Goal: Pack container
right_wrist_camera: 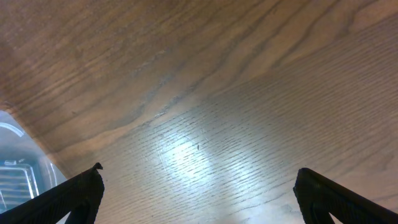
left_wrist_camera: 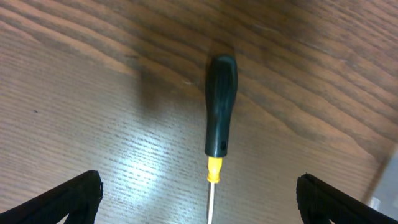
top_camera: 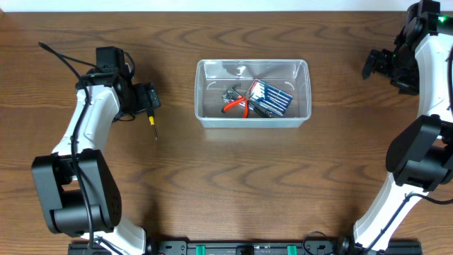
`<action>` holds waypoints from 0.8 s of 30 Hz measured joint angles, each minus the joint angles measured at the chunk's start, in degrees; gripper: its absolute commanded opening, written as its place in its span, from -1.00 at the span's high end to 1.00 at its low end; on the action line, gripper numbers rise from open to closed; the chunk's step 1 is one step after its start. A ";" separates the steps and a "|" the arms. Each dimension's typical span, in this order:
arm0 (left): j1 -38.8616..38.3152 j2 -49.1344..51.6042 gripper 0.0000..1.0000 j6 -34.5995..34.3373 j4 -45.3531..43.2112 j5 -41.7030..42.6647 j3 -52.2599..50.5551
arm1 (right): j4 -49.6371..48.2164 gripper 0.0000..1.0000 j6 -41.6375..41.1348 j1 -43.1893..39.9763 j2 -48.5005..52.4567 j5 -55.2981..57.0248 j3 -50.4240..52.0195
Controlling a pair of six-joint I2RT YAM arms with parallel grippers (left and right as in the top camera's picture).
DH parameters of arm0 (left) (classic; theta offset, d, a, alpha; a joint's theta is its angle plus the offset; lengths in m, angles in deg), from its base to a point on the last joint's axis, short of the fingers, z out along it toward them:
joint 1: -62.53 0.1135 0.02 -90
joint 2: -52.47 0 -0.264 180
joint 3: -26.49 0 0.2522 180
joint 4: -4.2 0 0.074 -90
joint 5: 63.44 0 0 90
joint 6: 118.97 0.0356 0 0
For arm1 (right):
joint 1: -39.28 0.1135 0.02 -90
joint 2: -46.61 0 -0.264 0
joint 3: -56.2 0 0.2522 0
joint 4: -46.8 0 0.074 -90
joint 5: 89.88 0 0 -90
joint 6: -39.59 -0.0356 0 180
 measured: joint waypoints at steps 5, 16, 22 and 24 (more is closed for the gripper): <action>-1.95 3.63 -0.97 0.00 -0.52 -1.44 0.00 | 0.00 -0.99 0.00 0.00 0.00 -0.02 0.00; -4.83 9.01 -0.96 0.02 -1.36 -3.74 0.02 | 0.00 -0.98 0.00 0.00 0.00 -0.02 0.00; -4.76 9.01 -0.96 0.02 -3.65 -4.17 0.02 | 0.00 -0.98 0.00 0.00 0.00 -0.02 0.00; -4.76 9.01 -0.96 0.00 -4.98 -4.20 0.02 | 0.00 -0.98 0.00 0.00 0.00 -0.02 0.00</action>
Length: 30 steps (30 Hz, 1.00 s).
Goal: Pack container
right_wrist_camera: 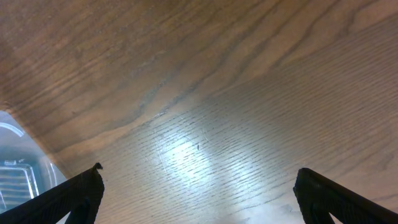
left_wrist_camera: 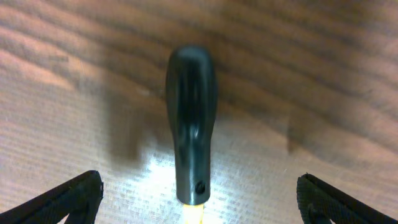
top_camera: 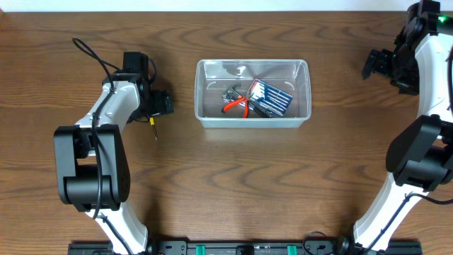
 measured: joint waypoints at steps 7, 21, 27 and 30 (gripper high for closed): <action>0.02 0.00 -0.96 -0.31 -2.45 0.50 0.00 | 0.00 -0.98 0.00 0.00 0.00 0.02 0.00; 5.01 0.00 -0.96 -3.96 -4.09 5.22 0.00 | 0.00 -0.98 0.00 0.00 0.00 0.00 0.00; 4.07 0.00 -0.96 -3.96 -4.09 5.64 0.00 | 0.00 -0.98 0.00 0.00 0.00 0.02 0.00; 3.52 0.00 -0.97 -3.96 -3.74 5.20 0.00 | 0.00 -0.98 0.00 0.00 0.00 0.02 0.00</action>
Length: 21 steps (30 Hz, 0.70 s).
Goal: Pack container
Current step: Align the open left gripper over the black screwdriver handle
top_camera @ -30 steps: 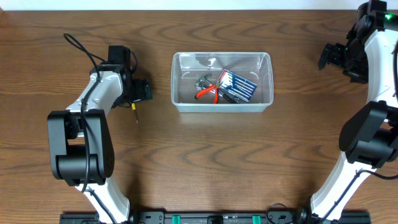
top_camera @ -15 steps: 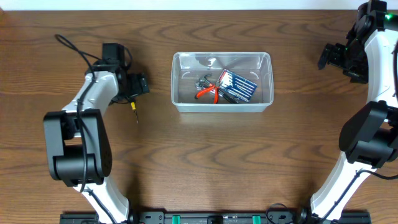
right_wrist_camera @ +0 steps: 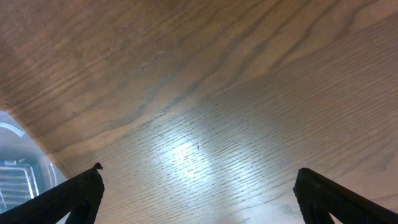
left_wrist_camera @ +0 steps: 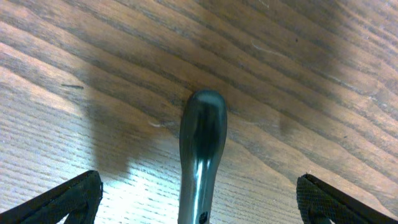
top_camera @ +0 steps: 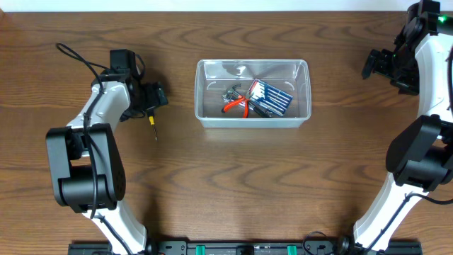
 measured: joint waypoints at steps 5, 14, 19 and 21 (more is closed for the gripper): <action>-0.72 0.00 -0.97 0.00 1.64 -1.84 0.00 | 0.00 -0.98 0.00 0.00 0.00 0.00 0.00; -0.72 0.00 -0.96 0.00 1.70 -3.50 0.00 | 0.00 -0.99 0.00 0.00 0.00 0.00 0.00; -0.72 0.92 -0.96 0.00 2.08 -3.72 0.00 | 0.00 -0.99 0.00 0.00 0.00 0.00 0.00; -0.72 1.97 -0.96 0.00 2.36 -3.72 0.00 | 0.00 -0.98 0.00 0.00 0.00 0.00 0.00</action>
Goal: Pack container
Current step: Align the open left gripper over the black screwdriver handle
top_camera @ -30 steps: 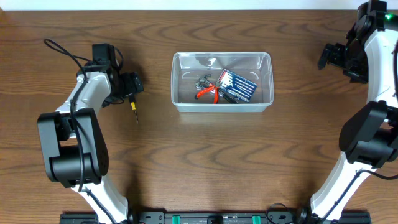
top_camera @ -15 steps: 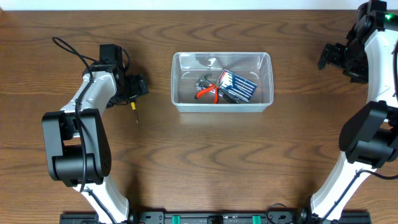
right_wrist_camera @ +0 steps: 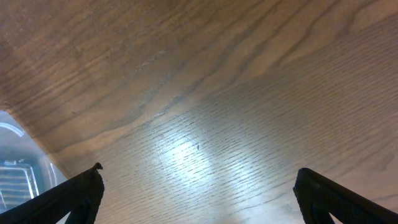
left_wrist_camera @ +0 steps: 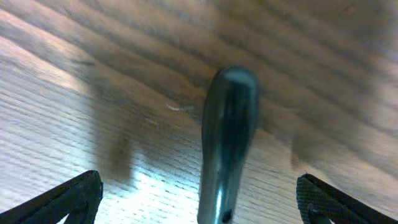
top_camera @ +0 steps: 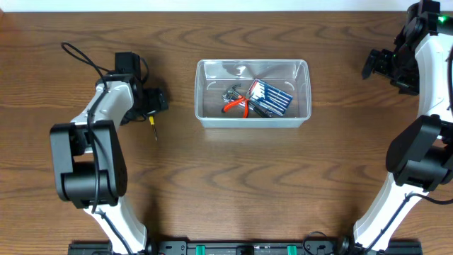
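Note:
A screwdriver [top_camera: 152, 124] with a dark handle [left_wrist_camera: 227, 143], yellow collar and thin shaft lies on the wooden table, left of the clear plastic container [top_camera: 306, 88]. My left gripper [top_camera: 153, 101] hovers over the handle, open, its two fingertips [left_wrist_camera: 68, 199] wide apart on either side of the handle without touching it. The container holds red-handled pliers [top_camera: 236, 105], a metal piece and a blue-and-red pack [top_camera: 271, 98]. My right gripper [top_camera: 375, 65] is open at the far right, over bare wood, with nothing between its fingers [right_wrist_camera: 323, 196].
The container's corner [right_wrist_camera: 12, 162] shows at the left edge of the right wrist view. A black cable [top_camera: 85, 57] loops off the left arm. The table's far edge [top_camera: 212, 8] runs along the top of the overhead view.
My left gripper shifted slightly, so the handle now sits a little right of centre in the left wrist view and looks blurred. The right arm and the container's contents have not changed.
My left gripper stood open above the screwdriver, with the whole handle and yellow collar in its view. Then it was closer, the handle filling more of the view. After that it sat over the handle's butt end, and it stays there now. The right arm never moved.

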`<action>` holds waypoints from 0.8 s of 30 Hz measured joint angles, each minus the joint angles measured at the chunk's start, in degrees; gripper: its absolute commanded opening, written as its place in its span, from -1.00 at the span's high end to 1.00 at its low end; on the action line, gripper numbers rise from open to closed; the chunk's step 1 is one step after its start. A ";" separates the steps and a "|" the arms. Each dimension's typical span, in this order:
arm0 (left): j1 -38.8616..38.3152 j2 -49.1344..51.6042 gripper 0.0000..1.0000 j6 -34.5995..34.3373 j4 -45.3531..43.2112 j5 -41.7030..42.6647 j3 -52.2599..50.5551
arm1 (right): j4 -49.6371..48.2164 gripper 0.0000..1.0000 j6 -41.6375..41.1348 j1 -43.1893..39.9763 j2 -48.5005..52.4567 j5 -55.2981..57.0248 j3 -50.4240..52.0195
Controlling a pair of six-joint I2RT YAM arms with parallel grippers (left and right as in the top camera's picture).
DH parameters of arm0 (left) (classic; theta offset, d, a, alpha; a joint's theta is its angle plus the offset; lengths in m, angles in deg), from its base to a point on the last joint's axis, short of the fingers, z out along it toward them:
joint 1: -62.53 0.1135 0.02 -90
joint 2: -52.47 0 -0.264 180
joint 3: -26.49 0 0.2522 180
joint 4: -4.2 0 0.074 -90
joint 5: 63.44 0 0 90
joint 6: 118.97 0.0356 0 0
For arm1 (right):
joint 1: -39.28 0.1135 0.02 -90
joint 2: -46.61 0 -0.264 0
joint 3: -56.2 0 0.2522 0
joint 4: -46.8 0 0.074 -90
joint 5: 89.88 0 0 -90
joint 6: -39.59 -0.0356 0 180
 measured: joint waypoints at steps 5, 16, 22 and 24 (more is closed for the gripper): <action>-0.07 0.96 -0.96 0.02 0.31 -0.83 0.04 | -0.02 -0.98 0.00 0.00 0.00 0.00 0.00; -0.07 0.96 -0.96 0.00 -0.44 -0.85 0.04 | 0.00 -0.98 0.00 0.00 0.00 0.00 0.00; -0.07 1.07 -0.97 0.02 -1.66 -0.83 0.13 | 0.00 -0.98 0.00 0.00 0.00 0.00 0.00; -0.07 1.20 -0.96 0.02 -2.03 -0.83 0.26 | 0.00 -0.99 0.00 0.00 0.00 0.00 0.00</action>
